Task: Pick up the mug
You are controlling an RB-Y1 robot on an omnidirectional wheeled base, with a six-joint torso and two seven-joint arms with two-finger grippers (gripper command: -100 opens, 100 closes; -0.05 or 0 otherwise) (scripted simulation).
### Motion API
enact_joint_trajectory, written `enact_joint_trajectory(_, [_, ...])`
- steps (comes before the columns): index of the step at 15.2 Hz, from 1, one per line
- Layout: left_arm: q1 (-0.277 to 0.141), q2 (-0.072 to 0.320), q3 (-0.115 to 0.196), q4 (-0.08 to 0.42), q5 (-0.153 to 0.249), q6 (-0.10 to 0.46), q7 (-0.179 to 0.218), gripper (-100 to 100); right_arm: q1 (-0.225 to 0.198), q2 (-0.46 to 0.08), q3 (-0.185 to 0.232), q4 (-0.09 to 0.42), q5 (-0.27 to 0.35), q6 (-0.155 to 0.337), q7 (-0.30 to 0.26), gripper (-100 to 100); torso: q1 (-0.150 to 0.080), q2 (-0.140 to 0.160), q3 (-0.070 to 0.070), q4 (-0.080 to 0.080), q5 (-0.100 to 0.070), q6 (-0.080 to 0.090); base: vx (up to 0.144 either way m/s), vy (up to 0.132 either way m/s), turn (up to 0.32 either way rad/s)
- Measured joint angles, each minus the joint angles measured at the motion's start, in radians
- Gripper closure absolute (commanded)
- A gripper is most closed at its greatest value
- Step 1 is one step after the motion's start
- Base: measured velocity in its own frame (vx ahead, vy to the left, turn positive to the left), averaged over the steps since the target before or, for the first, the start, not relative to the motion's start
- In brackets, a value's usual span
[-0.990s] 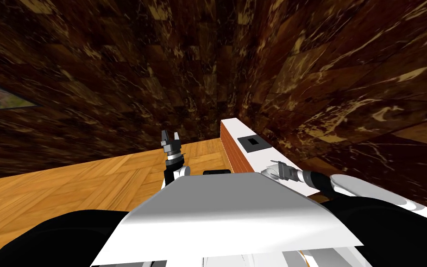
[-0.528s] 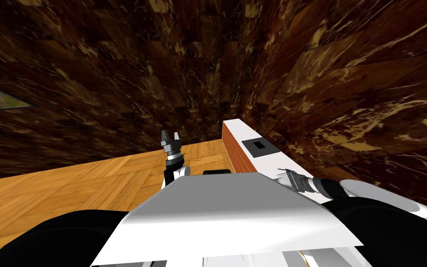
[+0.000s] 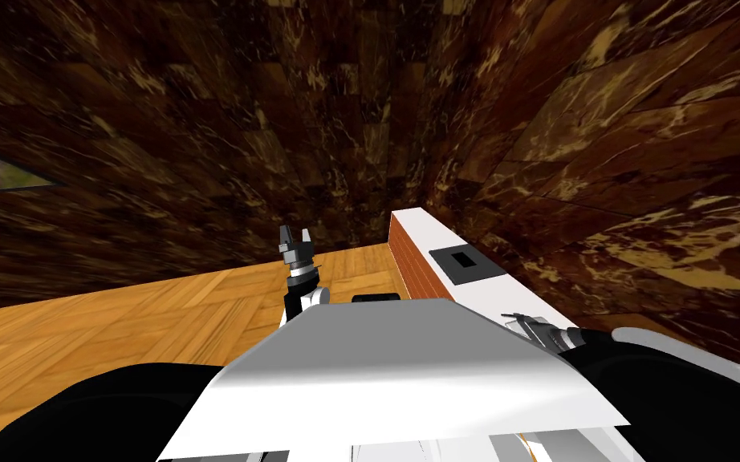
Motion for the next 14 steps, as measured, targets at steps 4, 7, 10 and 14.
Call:
enact_joint_trajectory(4, [0.000,0.000,0.000,0.000,0.000,0.000,0.000,0,0.033,-0.008,0.013,0.022,0.055,-0.002,0.035,-100,-0.001,0.003,0.002,0.001,0.000,0.000,0.100,0.066,0.024])
enact_joint_trajectory(7, [0.000,0.000,0.000,0.000,0.000,0.000,0.000,0,0.038,-0.014,0.029,0.045,0.087,-0.007,0.056,-100,-0.002,0.004,0.002,0.001,0.000,0.000,0.082,0.059,0.018])
enact_joint_trajectory(10, [0.000,0.000,0.000,0.000,0.000,0.000,0.000,0,0.049,-0.011,0.046,0.066,0.120,-0.008,0.081,-100,-0.002,0.005,0.003,0.001,0.000,0.000,0.066,0.044,0.013])
enact_joint_trajectory(14, [0.000,0.000,0.000,0.000,0.000,0.000,0.000,0,0.034,0.025,0.077,0.083,0.133,0.016,0.090,-100,-0.009,0.010,0.006,0.002,-0.002,0.000,-0.002,-0.036,0.097])
